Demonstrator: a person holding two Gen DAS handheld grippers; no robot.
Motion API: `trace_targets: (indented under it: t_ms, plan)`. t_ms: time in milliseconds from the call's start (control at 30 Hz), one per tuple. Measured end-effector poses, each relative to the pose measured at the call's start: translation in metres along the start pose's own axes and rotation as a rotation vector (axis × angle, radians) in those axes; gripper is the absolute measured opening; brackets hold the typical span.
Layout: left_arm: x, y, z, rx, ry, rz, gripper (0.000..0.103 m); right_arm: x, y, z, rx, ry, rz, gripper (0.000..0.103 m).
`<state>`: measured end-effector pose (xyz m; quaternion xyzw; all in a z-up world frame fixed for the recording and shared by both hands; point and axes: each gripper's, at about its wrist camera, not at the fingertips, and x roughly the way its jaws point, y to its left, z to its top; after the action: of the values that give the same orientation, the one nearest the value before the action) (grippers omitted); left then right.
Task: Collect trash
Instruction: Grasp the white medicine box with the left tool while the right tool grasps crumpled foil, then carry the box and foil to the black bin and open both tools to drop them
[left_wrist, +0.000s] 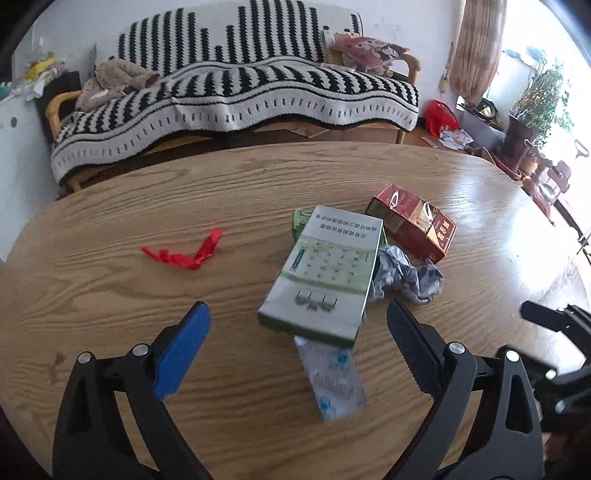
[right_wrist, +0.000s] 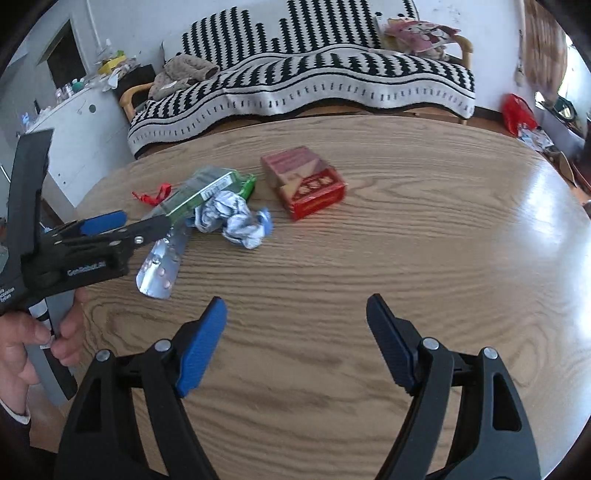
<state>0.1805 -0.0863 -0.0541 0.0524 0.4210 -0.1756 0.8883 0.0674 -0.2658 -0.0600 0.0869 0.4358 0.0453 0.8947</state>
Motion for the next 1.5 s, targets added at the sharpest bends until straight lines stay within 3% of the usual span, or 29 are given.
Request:
trace_targets:
  t_ms: [100, 167, 300, 533, 767, 933, 967, 1000, 1233, 1500]
  plan:
    - [0.009, -0.006, 0.002, 0.044, 0.004, 0.002, 0.088, 0.015, 0.007, 0.006, 0.002, 0.009, 0.012, 0.076]
    - [0.01, -0.008, 0.003, 0.067, 0.0, 0.001, 0.061, 0.024, 0.014, 0.011, -0.011, 0.007, 0.015, 0.074]
    - [-0.006, 0.003, 0.0, 0.051, -0.029, -0.013, 0.057, 0.037, 0.025, 0.018, -0.019, 0.006, 0.028, 0.074]
    - [-0.05, 0.033, -0.017, -0.01, -0.058, -0.025, 0.056, 0.052, 0.042, 0.03, -0.04, -0.013, 0.024, 0.074]
    - [-0.092, 0.045, -0.049, 0.0, -0.052, 0.017, 0.056, 0.073, 0.049, 0.042, -0.031, -0.018, 0.017, 0.074]
    - [-0.111, 0.044, -0.056, -0.025, -0.068, 0.02, 0.056, 0.086, 0.06, 0.057, -0.059, -0.012, -0.03, 0.063]
    - [-0.112, 0.044, -0.056, -0.031, -0.068, 0.018, 0.056, 0.087, 0.062, 0.059, -0.07, -0.011, -0.045, 0.054]
    - [-0.112, 0.044, -0.057, -0.035, -0.067, 0.014, 0.056, 0.087, 0.064, 0.059, -0.081, -0.014, -0.055, 0.028]
    - [-0.103, 0.033, -0.056, -0.011, -0.052, 0.03, 0.056, 0.075, 0.061, 0.046, -0.074, 0.004, -0.02, 0.027]
    - [-0.108, 0.014, -0.048, -0.004, -0.088, 0.016, 0.056, 0.006, 0.015, 0.027, -0.001, -0.025, -0.024, 0.027]
